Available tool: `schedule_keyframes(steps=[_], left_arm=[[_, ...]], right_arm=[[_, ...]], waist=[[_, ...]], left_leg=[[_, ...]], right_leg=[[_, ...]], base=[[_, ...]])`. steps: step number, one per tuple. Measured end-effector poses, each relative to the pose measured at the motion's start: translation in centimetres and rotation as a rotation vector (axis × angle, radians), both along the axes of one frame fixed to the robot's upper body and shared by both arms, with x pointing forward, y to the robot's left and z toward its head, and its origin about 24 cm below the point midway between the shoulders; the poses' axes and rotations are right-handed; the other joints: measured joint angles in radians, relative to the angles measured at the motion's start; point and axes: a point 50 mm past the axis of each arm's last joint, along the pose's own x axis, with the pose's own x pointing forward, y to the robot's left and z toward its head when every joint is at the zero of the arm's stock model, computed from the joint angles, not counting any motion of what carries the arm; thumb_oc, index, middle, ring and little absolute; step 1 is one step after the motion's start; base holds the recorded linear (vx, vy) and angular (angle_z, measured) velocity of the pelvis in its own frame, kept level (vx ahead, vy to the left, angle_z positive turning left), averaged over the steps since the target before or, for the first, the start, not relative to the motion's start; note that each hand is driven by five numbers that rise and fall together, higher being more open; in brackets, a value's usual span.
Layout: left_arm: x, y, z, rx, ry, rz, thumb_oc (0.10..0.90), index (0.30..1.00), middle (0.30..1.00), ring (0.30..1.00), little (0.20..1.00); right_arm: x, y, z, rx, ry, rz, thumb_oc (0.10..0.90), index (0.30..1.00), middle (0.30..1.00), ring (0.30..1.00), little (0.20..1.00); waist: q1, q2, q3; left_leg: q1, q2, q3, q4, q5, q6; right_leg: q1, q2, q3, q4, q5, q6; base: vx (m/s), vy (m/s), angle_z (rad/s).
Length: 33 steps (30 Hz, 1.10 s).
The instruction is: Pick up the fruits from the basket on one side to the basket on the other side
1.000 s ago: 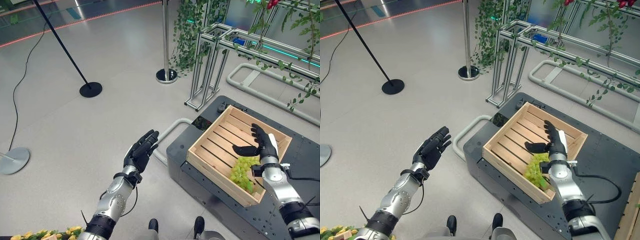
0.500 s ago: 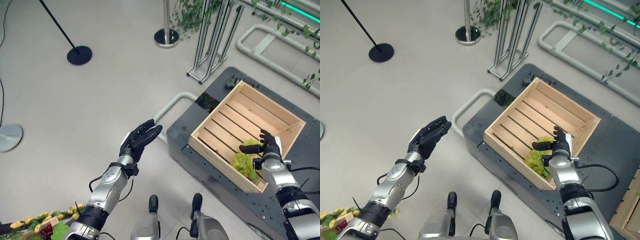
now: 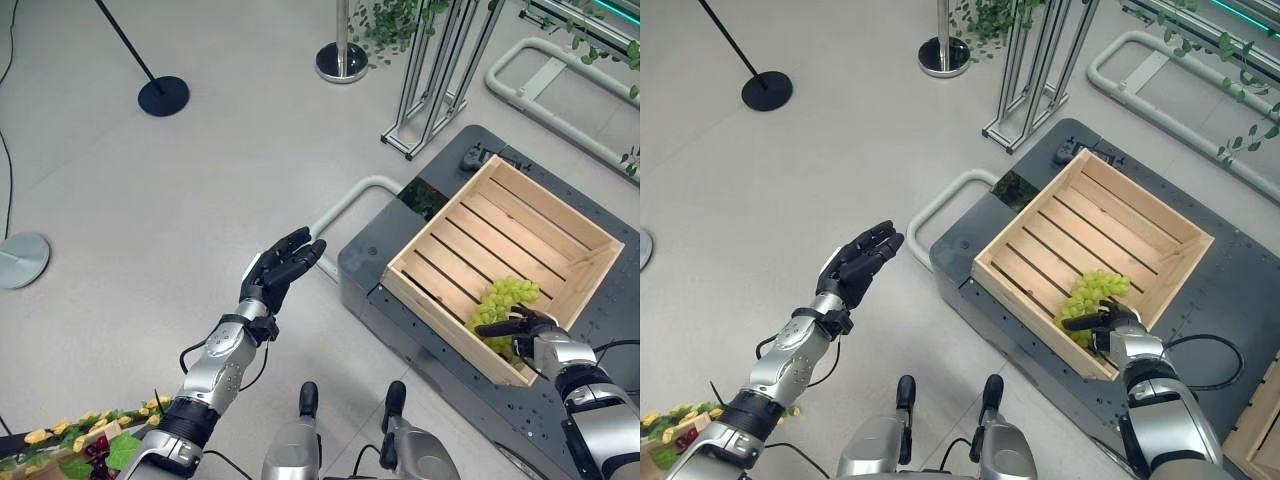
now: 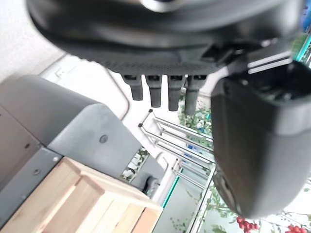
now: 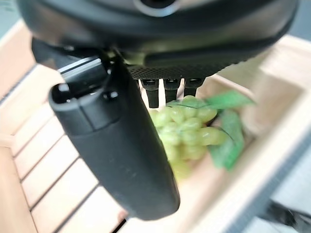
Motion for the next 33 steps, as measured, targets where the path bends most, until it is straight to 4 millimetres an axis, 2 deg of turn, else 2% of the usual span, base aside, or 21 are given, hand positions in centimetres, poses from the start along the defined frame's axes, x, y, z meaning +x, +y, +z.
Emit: schedule_keyframes(steps=[10,18,24,28,29,31,33], left_arm=[[0.1,-0.5,-0.2,0.011,0.010,-0.026,0.800,0.900,0.900,0.900,0.900],[1.9,-1.1,1.9,0.021,-0.088,-0.023,0.800,0.900,0.900,0.900,0.900],[1.8,-2.0,1.7,0.030,-0.081,-0.019,0.800,0.900,0.900,0.900,0.900],[1.9,-2.0,1.8,0.027,-0.081,-0.004,0.800,0.900,0.900,0.900,0.900],[1.9,-2.0,1.9,0.024,-0.084,0.001,0.800,0.900,0.900,0.900,0.900],[1.9,-2.1,1.9,0.008,-0.089,0.014,0.800,0.900,0.900,0.900,0.900],[1.9,-2.0,1.8,0.002,-0.090,0.021,0.800,0.900,0.900,0.900,0.900]], right_arm=[[0.6,-0.1,0.5,0.104,-0.012,-0.079,0.800,0.900,0.900,0.900,0.900],[2.8,-0.9,3.9,0.102,-0.085,-0.224,0.800,0.900,0.900,0.900,0.900],[4.3,-0.7,6.2,0.036,-0.124,-0.306,0.800,0.900,0.900,0.900,0.900],[5.2,-0.7,7.8,-0.148,-0.084,-0.210,0.800,0.900,0.900,0.900,0.900],[5.3,-0.9,8.3,-0.234,-0.060,-0.170,0.400,0.300,0.300,0.300,0.300],[5.4,-1.1,8.7,-0.349,-0.021,-0.110,0.400,0.300,0.300,0.300,0.300],[5.4,-1.2,8.7,-0.381,-0.007,-0.090,0.400,0.300,0.300,0.300,0.300]], waist=[[0.005,0.002,0.035],[0.002,0.014,0.086],[-0.003,0.017,0.092],[-0.008,0.022,0.095],[-0.006,0.028,0.098],[-0.004,0.037,0.103],[-0.002,0.039,0.104]], left_leg=[[-0.023,-0.004,-0.002,0.003,-0.001,0.002],[-0.112,-0.013,-0.026,0.051,-0.002,0.003],[-0.203,-0.031,-0.031,0.084,0.007,0.017],[-0.250,-0.042,-0.031,0.103,0.014,0.025],[-0.261,-0.045,-0.031,0.104,0.017,0.028],[-0.268,-0.047,-0.035,0.106,0.021,0.029],[-0.269,-0.047,-0.036,0.107,0.021,0.028]], right_leg=[[-0.021,-0.004,-0.001,0.000,0.002,0.002],[-0.089,-0.015,-0.015,0.024,0.007,0.000],[-0.184,-0.037,-0.011,0.072,0.009,0.002],[-0.232,-0.050,-0.009,0.092,0.012,0.004],[-0.242,-0.054,-0.009,0.092,0.017,0.004],[-0.247,-0.055,-0.011,0.092,0.020,0.005],[-0.247,-0.055,-0.012,0.093,0.021,0.005]], base=[[-0.01,0.007,0.00],[-0.09,0.058,0.07],[-0.05,0.064,0.03],[-0.02,0.036,0.01],[-0.03,0.030,0.05],[-0.03,0.027,0.05],[0.00,0.000,0.00]])
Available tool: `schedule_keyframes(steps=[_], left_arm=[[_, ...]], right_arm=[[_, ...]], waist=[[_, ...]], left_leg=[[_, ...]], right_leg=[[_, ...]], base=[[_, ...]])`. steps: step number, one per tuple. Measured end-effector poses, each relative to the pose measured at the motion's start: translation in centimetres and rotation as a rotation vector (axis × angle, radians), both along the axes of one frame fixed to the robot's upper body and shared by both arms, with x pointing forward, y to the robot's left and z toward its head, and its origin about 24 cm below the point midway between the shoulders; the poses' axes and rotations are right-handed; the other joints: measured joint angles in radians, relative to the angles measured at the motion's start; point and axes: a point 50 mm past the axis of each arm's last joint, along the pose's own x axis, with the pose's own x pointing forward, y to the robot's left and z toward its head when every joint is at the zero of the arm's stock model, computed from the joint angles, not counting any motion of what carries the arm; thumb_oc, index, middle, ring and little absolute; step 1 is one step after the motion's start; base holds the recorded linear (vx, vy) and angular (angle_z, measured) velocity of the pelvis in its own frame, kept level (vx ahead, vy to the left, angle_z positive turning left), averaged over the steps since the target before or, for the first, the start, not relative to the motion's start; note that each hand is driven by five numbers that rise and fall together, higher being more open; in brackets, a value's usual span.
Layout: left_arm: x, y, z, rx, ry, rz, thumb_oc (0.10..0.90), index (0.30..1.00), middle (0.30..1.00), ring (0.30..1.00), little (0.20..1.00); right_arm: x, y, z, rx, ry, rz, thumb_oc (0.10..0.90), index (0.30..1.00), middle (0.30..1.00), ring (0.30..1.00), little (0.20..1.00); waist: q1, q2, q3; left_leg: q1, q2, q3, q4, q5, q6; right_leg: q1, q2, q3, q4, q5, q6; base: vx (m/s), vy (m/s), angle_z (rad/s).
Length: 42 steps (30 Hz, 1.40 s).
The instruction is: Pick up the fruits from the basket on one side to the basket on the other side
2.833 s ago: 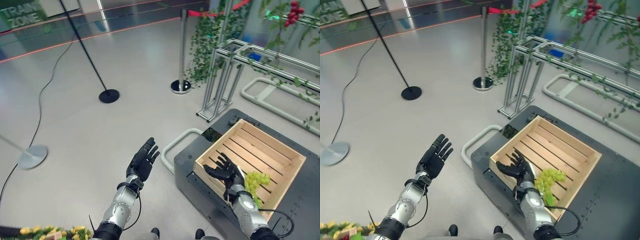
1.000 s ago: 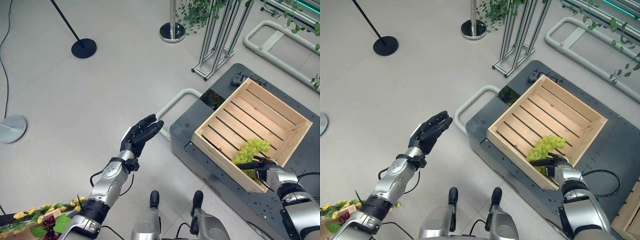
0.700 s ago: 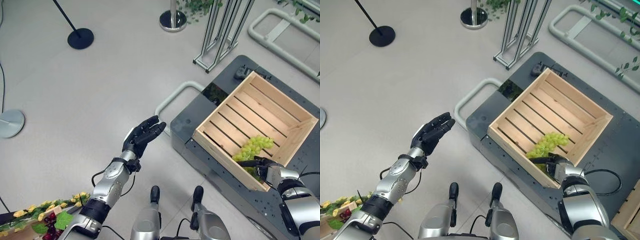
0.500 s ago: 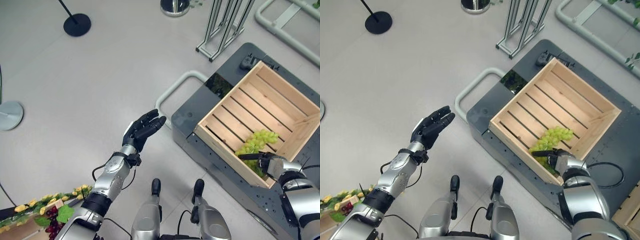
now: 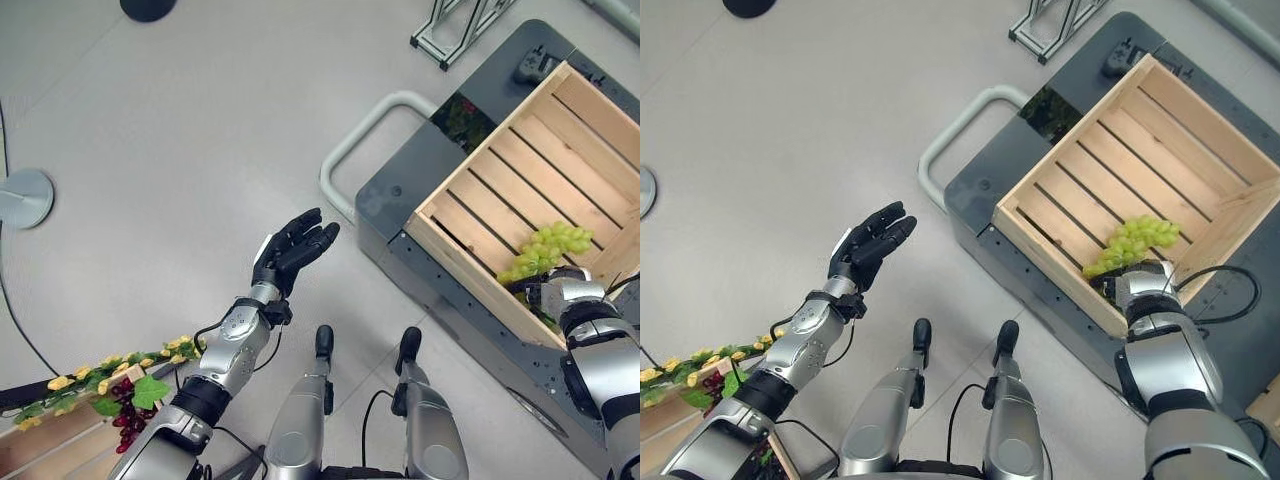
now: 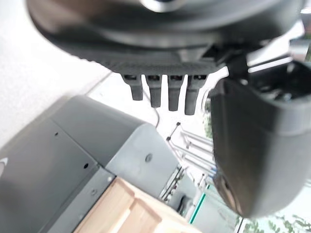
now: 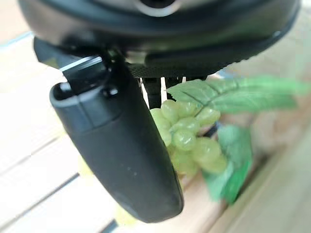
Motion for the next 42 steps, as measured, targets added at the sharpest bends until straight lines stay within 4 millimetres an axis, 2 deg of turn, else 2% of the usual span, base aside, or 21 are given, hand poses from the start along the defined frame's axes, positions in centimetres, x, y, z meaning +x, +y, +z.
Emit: schedule_keyframes(steps=[3,8,10,14,19,22,34,39,42], left_arm=[[0.2,0.2,0.0,-0.001,0.002,0.008,0.800,0.900,0.900,0.900,0.900],[0.2,0.2,0.1,-0.005,-0.011,0.009,0.800,0.900,0.900,0.900,0.900],[0.2,0.1,0.2,-0.006,-0.014,0.007,0.800,0.900,0.900,0.900,0.900],[0.2,-0.4,0.3,-0.020,-0.022,-0.008,0.800,0.900,0.900,0.900,0.900],[0.2,-0.5,0.5,-0.025,-0.031,-0.011,0.800,0.900,0.900,0.900,0.900],[-0.3,-0.6,0.5,-0.033,-0.037,-0.019,0.800,0.900,0.900,0.900,0.900],[-1.0,0.2,1.3,-0.038,-0.059,0.004,0.800,0.900,0.900,0.900,0.900],[-0.9,0.8,1.5,-0.013,-0.055,0.017,0.800,0.900,0.900,0.900,0.900],[-0.9,1.0,1.8,0.099,-0.077,0.007,0.800,0.900,0.900,0.900,0.900]], right_arm=[[-0.1,-0.2,0.0,-0.009,0.007,-0.001,0.400,0.300,0.300,0.300,0.300],[-0.1,-0.4,0.0,-0.031,-0.033,0.003,0.400,0.300,0.300,0.300,0.300],[0.4,0.2,0.2,-0.017,-0.104,0.035,0.400,0.300,0.300,0.300,0.300],[2.3,2.6,2.0,-0.026,-0.275,0.160,0.400,0.300,0.300,0.300,0.300],[3.2,4.4,3.6,-0.038,-0.400,0.235,0.400,0.300,0.300,0.300,0.300],[3.0,4.5,3.7,-0.023,-0.441,0.232,0.400,0.300,0.300,0.300,0.300],[1.8,4.1,5.1,0.013,-0.602,0.195,0.400,0.300,0.300,0.300,0.300],[1.8,5.0,6.5,0.018,-0.675,0.238,0.400,0.300,0.300,0.300,0.300],[1.8,5.6,7.2,0.021,-0.708,0.275,0.400,0.300,0.300,0.300,0.300]], waist=[[0.000,0.001,0.001],[-0.002,0.018,0.009],[-0.003,0.023,0.011],[0.002,0.051,0.021],[0.006,0.052,0.021],[0.004,0.050,0.020],[-0.011,0.022,0.012],[-0.012,-0.005,-0.002],[-0.012,-0.027,-0.014]], left_leg=[[0.000,0.000,0.000,0.001,0.000,0.000],[0.003,0.003,0.000,0.000,0.001,-0.001],[0.008,0.006,0.002,-0.002,0.001,-0.001],[0.050,0.005,0.004,-0.011,0.001,-0.001],[0.115,0.004,0.005,-0.032,0.002,-0.002],[0.157,0.005,0.006,-0.047,0.004,-0.001],[0.303,0.013,0.025,-0.123,0.004,-0.001],[0.340,0.020,0.036,-0.138,0.003,-0.002],[0.366,0.022,0.038,-0.149,0.004,-0.004]], right_leg=[[0.000,0.000,0.000,0.001,0.001,0.001],[0.003,0.004,-0.001,0.001,0.004,0.000],[0.007,0.006,0.000,0.001,0.004,0.000],[0.043,0.006,0.001,0.000,0.004,-0.001],[0.102,0.005,0.003,-0.010,0.003,-0.001],[0.148,0.007,0.003,-0.030,0.003,0.000],[0.277,0.023,0.009,-0.092,0.006,0.005],[0.302,0.027,0.023,-0.092,-0.001,0.006],[0.320,0.030,0.025,-0.093,-0.005,0.007]], base=[[0.00,0.000,0.00],[0.00,0.000,0.00],[0.00,0.000,0.00],[0.00,0.000,0.00],[0.04,0.000,0.01],[0.08,-0.020,0.00],[0.09,-0.022,-0.05],[0.08,-0.015,-0.08],[0.08,0.000,-0.02]])
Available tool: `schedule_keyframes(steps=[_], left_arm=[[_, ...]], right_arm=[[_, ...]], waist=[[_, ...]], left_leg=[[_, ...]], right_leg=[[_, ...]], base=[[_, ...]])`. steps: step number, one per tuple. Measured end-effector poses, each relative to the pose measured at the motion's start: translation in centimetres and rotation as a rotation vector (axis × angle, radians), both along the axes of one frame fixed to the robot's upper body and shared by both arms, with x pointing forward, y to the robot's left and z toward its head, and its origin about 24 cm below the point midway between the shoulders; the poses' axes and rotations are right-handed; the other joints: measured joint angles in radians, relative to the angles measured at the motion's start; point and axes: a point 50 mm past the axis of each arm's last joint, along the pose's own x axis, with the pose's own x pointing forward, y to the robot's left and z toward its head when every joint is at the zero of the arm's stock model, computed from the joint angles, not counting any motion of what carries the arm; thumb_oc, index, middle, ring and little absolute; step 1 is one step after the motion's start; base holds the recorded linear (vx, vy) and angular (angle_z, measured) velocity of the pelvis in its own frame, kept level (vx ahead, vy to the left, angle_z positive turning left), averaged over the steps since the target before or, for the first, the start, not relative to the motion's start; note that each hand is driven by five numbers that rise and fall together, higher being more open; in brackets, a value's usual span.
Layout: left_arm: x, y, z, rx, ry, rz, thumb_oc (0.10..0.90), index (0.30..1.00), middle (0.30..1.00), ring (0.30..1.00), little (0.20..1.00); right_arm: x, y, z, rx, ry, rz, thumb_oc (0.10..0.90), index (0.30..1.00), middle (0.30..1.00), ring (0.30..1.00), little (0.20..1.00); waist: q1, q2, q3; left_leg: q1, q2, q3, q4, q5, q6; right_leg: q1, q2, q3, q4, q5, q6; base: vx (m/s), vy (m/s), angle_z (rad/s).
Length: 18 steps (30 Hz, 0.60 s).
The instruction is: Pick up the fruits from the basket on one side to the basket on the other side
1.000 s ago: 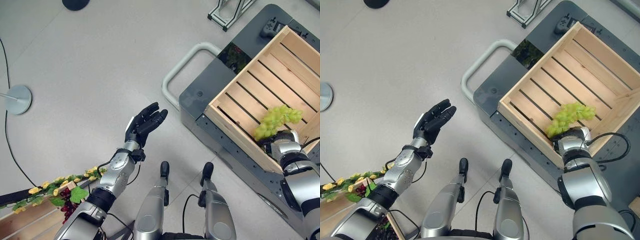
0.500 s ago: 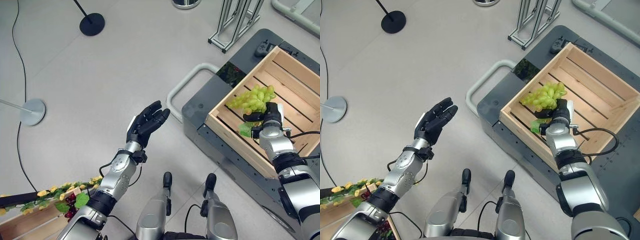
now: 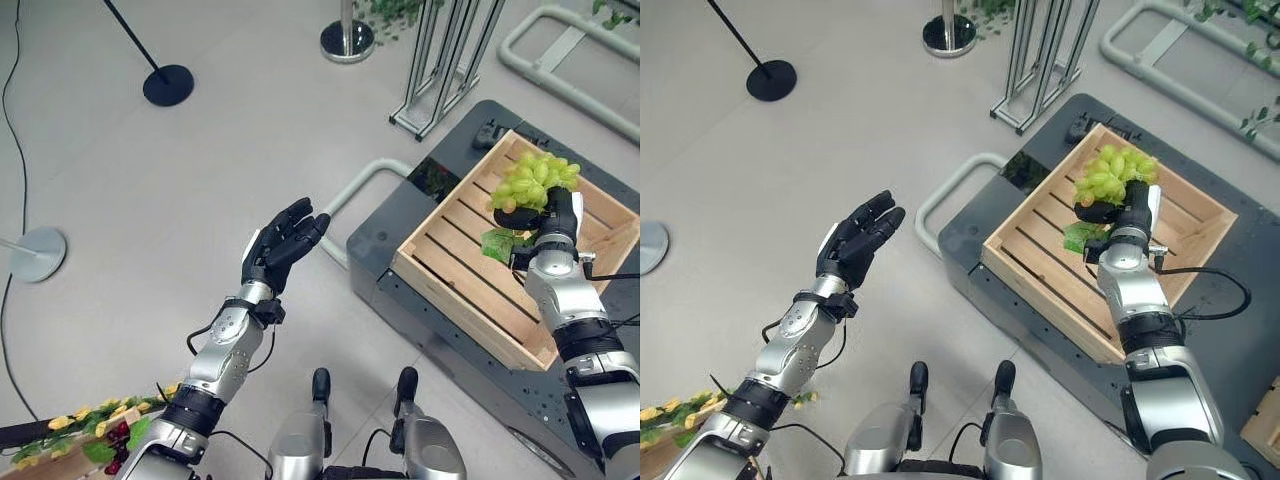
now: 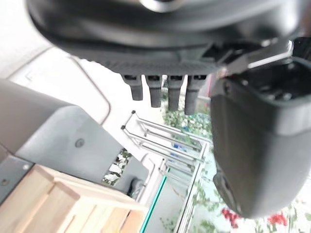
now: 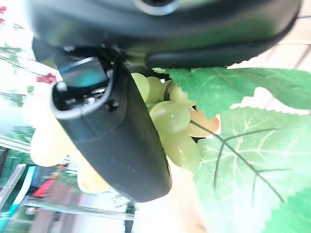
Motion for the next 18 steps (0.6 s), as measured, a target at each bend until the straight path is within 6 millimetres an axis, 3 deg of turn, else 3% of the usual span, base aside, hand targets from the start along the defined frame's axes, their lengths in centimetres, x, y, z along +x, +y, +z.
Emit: schedule_keyframes(steps=[3,5,8,14,18], left_arm=[[0.1,1.1,1.1,0.185,-0.054,-0.004,0.800,0.900,0.900,0.900,0.900],[0.2,1.5,1.7,0.269,-0.076,-0.004,0.800,0.900,0.900,0.900,0.900],[0.8,1.7,2.8,0.381,-0.114,-0.010,0.800,0.900,0.900,0.900,0.900],[2.2,2.5,7.0,0.634,-0.271,0.035,0.800,0.900,0.900,0.900,0.900],[2.7,2.4,8.8,0.701,-0.346,0.043,0.800,0.900,0.900,0.900,0.900]], right_arm=[[0.2,0.9,1.0,-0.006,-0.022,0.104,0.400,0.300,0.300,0.300,0.300],[0.2,1.1,1.4,-0.015,-0.022,0.166,0.400,0.300,0.300,0.300,0.300],[0.4,1.0,2.6,-0.024,-0.007,0.270,0.400,0.300,0.300,0.300,0.300],[1.0,1.3,7.0,-0.029,-0.011,0.477,0.400,0.300,0.300,0.300,0.300],[1.6,3.5,10.0,-0.028,-0.022,0.657,0.400,0.300,0.300,0.300,0.300]], waist=[[-0.003,-0.043,-0.026],[-0.004,-0.057,-0.045],[0.001,-0.061,-0.067],[0.001,-0.059,-0.079],[0.006,-0.058,-0.080]], left_leg=[[0.003,0.002,0.000,-0.004,0.002,-0.003],[0.002,0.003,0.000,-0.005,0.002,-0.003],[0.001,0.002,-0.002,-0.007,0.002,-0.002],[0.001,0.005,-0.020,-0.007,0.005,-0.005],[0.003,0.010,-0.032,-0.007,0.008,-0.010]], right_leg=[[0.001,0.003,0.000,0.000,0.000,-0.001],[0.000,0.003,0.000,0.000,-0.001,-0.001],[0.000,0.000,-0.001,0.000,-0.001,-0.001],[0.010,0.001,-0.021,-0.001,-0.002,-0.001],[0.020,0.003,-0.032,-0.001,-0.005,-0.004]], base=[[0.05,-0.001,0.00],[0.02,-0.001,0.00],[0.00,0.000,0.00],[0.02,-0.015,0.09],[0.03,0.012,0.10]])
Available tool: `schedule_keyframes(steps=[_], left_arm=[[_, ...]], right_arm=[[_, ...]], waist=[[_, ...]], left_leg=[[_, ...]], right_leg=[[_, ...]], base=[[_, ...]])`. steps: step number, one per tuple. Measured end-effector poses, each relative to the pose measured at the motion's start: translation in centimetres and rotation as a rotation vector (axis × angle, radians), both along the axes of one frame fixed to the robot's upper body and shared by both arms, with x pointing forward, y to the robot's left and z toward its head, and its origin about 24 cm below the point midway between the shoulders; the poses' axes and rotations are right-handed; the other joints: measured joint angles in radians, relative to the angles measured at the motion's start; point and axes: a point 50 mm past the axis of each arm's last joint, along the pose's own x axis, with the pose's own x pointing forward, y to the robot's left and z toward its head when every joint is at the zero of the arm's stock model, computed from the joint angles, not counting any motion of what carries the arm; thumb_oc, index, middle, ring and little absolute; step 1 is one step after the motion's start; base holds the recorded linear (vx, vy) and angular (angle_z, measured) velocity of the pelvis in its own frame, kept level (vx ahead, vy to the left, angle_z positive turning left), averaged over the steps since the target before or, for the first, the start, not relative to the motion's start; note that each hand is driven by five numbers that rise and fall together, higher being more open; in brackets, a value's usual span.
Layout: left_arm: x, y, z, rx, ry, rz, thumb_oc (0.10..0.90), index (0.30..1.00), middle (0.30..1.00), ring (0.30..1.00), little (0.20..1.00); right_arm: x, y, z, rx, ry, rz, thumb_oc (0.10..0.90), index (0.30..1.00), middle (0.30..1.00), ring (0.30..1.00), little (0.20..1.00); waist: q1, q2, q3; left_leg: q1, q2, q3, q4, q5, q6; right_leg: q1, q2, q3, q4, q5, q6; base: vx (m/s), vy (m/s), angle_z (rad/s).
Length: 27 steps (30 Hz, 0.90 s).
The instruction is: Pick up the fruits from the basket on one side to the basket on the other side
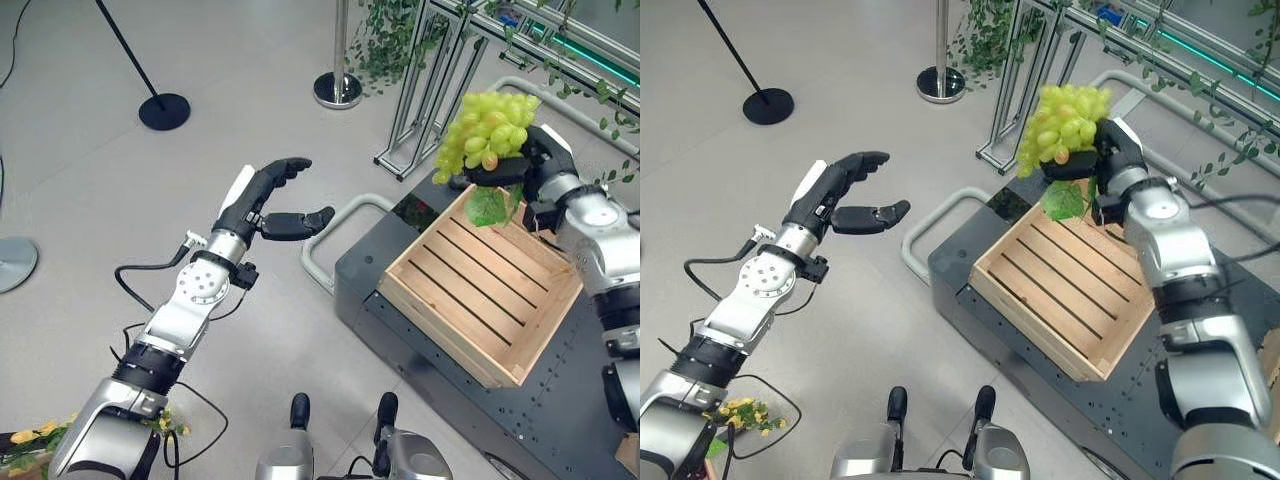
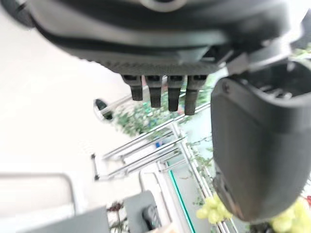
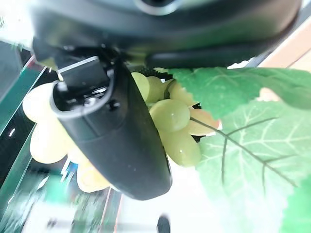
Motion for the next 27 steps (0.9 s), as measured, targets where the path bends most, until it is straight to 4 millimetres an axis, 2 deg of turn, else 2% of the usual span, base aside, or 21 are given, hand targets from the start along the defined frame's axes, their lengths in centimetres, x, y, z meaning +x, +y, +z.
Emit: schedule_keyframes(steps=[3,5,6,7,8,11,12,13,14,15,16,17,18,19,20,21,22,23,24,27], left_arm=[[0.4,-0.9,0.4,0.032,-0.010,-0.026,0.800,0.900,0.900,0.900,0.900],[0.6,-1.9,0.7,0.056,-0.014,-0.069,0.800,0.900,0.900,0.900,0.900],[0.8,-3.0,1.0,0.067,-0.017,-0.107,0.800,0.900,0.900,0.900,0.900],[1.1,-4.4,1.1,0.081,-0.017,-0.150,0.800,0.900,0.900,0.900,0.900],[1.1,-4.8,1.2,0.087,-0.018,-0.164,0.800,0.900,0.900,0.900,0.900],[1.4,-5.7,1.8,0.109,-0.029,-0.193,0.800,0.900,0.900,0.900,0.900],[1.7,-5.8,2.0,0.115,-0.030,-0.191,0.800,0.900,0.900,0.900,0.900],[2.0,-6.0,2.0,0.135,-0.020,-0.194,0.800,0.900,0.900,0.900,0.900],[2.2,-6.0,1.9,0.144,-0.012,-0.198,0.800,0.900,0.900,0.900,0.900],[2.3,-6.0,1.5,0.143,0.007,-0.199,0.800,0.900,0.900,0.900,0.900],[2.4,-5.7,1.3,0.129,0.028,-0.196,0.800,0.900,0.900,0.900,0.900],[2.4,-5.6,1.2,0.124,0.035,-0.191,0.800,0.900,0.900,0.900,0.900],[2.6,-5.4,1.2,0.126,0.039,-0.184,0.800,0.900,0.900,0.900,0.900],[2.7,-5.2,1.1,0.129,0.046,-0.178,0.800,0.900,0.900,0.900,0.900],[2.7,-5.1,1.0,0.132,0.051,-0.176,0.800,0.900,0.900,0.900,0.900],[2.7,-5.0,0.8,0.135,0.062,-0.174,0.800,0.900,0.900,0.900,0.900],[2.7,-5.1,0.3,0.124,0.076,-0.175,0.800,0.900,0.900,0.900,0.900],[2.7,-5.2,0.1,0.113,0.090,-0.185,0.800,0.900,0.900,0.900,0.900],[2.7,-5.1,0.2,0.106,0.089,-0.182,0.800,0.900,0.900,0.900,0.900],[2.9,-5.2,0.7,0.093,0.086,-0.167,0.800,0.900,0.900,0.900,0.900]], right_arm=[[0.0,1.1,0.4,0.021,0.015,0.106,0.400,0.300,0.300,0.300,0.300],[-0.1,1.4,0.3,0.010,0.029,0.131,0.400,0.300,0.300,0.300,0.300],[-0.1,1.4,0.0,0.009,0.046,0.132,0.400,0.300,0.300,0.300,0.300],[-0.1,1.2,-0.7,0.006,0.071,0.132,0.400,0.300,0.300,0.300,0.300],[0.0,1.5,-1.0,0.006,0.087,0.144,0.400,0.300,0.300,0.300,0.300],[0.3,2.6,-2.4,-0.033,0.167,0.213,0.400,0.300,0.300,0.300,0.300],[0.3,2.8,-2.8,-0.038,0.191,0.224,0.400,0.300,0.300,0.300,0.300],[0.2,2.7,-3.3,-0.042,0.217,0.222,0.400,0.300,0.300,0.300,0.300],[0.2,2.6,-3.6,-0.043,0.230,0.219,0.400,0.300,0.300,0.300,0.300],[0.0,2.5,-4.4,-0.043,0.252,0.218,0.400,0.300,0.300,0.300,0.300],[-0.1,2.5,-4.9,-0.051,0.276,0.227,0.400,0.300,0.300,0.300,0.300],[-0.2,2.5,-5.0,-0.053,0.284,0.233,0.400,0.300,0.300,0.300,0.300],[-0.2,2.5,-5.0,-0.058,0.287,0.244,0.400,0.300,0.300,0.300,0.300],[-0.2,2.4,-4.8,-0.062,0.288,0.254,0.400,0.300,0.300,0.300,0.300],[-0.2,2.3,-4.7,-0.066,0.293,0.260,0.400,0.300,0.300,0.300,0.300],[-0.3,2.1,-4.7,-0.070,0.305,0.268,0.400,0.300,0.300,0.300,0.300],[-0.3,1.8,-4.8,-0.072,0.314,0.265,0.400,0.300,0.300,0.300,0.300],[-0.2,1.7,-4.7,-0.102,0.329,0.268,0.400,0.300,0.300,0.300,0.300],[-0.1,1.8,-4.5,-0.122,0.335,0.275,0.400,0.300,0.300,0.300,0.300],[0.1,2.8,-3.7,-0.172,0.333,0.322,0.400,0.300,0.300,0.300,0.300]], waist=[[0.001,0.000,-0.001],[-0.032,0.002,-0.002],[-0.051,0.004,-0.007],[-0.055,0.016,-0.039],[-0.046,0.020,-0.052],[-0.030,0.028,-0.078],[-0.037,0.046,-0.082],[-0.064,0.057,-0.082],[-0.071,0.058,-0.082],[-0.092,0.055,-0.088],[-0.109,0.043,-0.096],[-0.110,0.034,-0.102],[-0.118,0.028,-0.105],[-0.118,0.024,-0.108],[-0.118,0.016,-0.112],[-0.116,-0.013,-0.130],[-0.118,0.003,-0.138],[-0.096,0.020,-0.150],[-0.088,0.024,-0.152],[-0.096,0.023,-0.152]], left_leg=[[-0.006,0.003,-0.021,0.000,0.003,-0.005],[-0.029,0.028,0.073,0.013,-0.007,-0.003],[-0.035,0.045,0.144,0.016,-0.006,-0.003],[-0.054,0.037,0.131,0.015,0.022,-0.005],[-0.058,0.027,0.110,0.012,0.035,-0.002],[-0.069,-0.008,0.074,0.011,0.028,0.019],[-0.079,-0.008,0.049,0.018,0.027,0.028],[-0.079,-0.011,0.015,0.025,0.032,0.042],[-0.071,-0.010,-0.011,0.022,0.032,0.049],[-0.063,-0.017,-0.048,0.020,0.030,0.057],[-0.057,-0.029,-0.087,0.017,0.028,0.061],[-0.051,-0.037,-0.101,0.011,0.027,0.063],[-0.049,-0.046,-0.145,0.007,0.024,0.068],[-0.046,-0.055,-0.173,0.005,0.025,0.066],[-0.043,-0.064,-0.185,0.003,0.026,0.064],[-0.036,-0.098,-0.209,0.000,0.026,0.051],[-0.032,-0.091,-0.212,0.000,0.025,0.045],[-0.031,-0.072,-0.194,0.000,0.014,0.033],[-0.031,-0.064,-0.177,0.000,0.010,0.029],[-0.043,-0.031,-0.054,-0.001,0.006,0.023]], right_leg=[[0.024,-0.003,-0.043,0.000,-0.011,-0.001],[0.053,-0.019,-0.121,0.000,-0.026,0.006],[0.068,-0.032,-0.173,0.000,-0.035,0.012],[0.062,-0.037,-0.201,0.000,-0.041,0.020],[0.059,-0.041,-0.202,0.000,-0.041,0.022],[0.054,-0.069,-0.201,0.027,-0.043,0.026],[0.017,-0.087,-0.193,0.128,-0.056,0.036],[-0.031,-0.111,-0.151,0.269,-0.081,0.032],[-0.068,-0.124,-0.110,0.361,-0.102,0.027],[-0.128,-0.121,-0.001,0.468,-0.153,0.035],[-0.132,-0.093,0.077,0.436,-0.165,0.038],[-0.134,-0.071,0.121,0.393,-0.167,0.037],[-0.135,-0.025,0.191,0.299,-0.171,0.029],[-0.126,0.004,0.209,0.213,-0.163,0.027],[-0.121,0.012,0.216,0.173,-0.156,0.032],[-0.104,0.008,0.238,0.116,-0.070,0.028],[-0.083,0.013,0.228,0.102,-0.061,0.034],[-0.056,0.027,0.222,0.053,-0.048,0.023],[-0.041,0.034,0.219,0.026,-0.036,0.017],[-0.017,0.054,0.164,-0.001,-0.036,-0.010]], base=[[0.01,0.076,0.39],[0.00,0.137,1.06],[-0.01,0.140,1.32],[-0.01,0.134,1.04],[-0.01,0.136,0.60],[0.01,0.131,0.36],[0.01,0.003,0.75],[0.02,-0.065,0.76],[0.06,-0.127,0.89],[0.11,-0.169,0.96],[0.13,-0.175,1.01],[0.12,-0.190,1.04],[0.10,-0.155,0.90],[0.08,-0.133,0.88],[0.07,-0.133,0.90],[0.05,-0.097,0.86],[0.10,-0.119,0.80],[0.08,-0.062,0.37],[0.09,-0.052,0.13],[0.08,-0.007,0.35]])
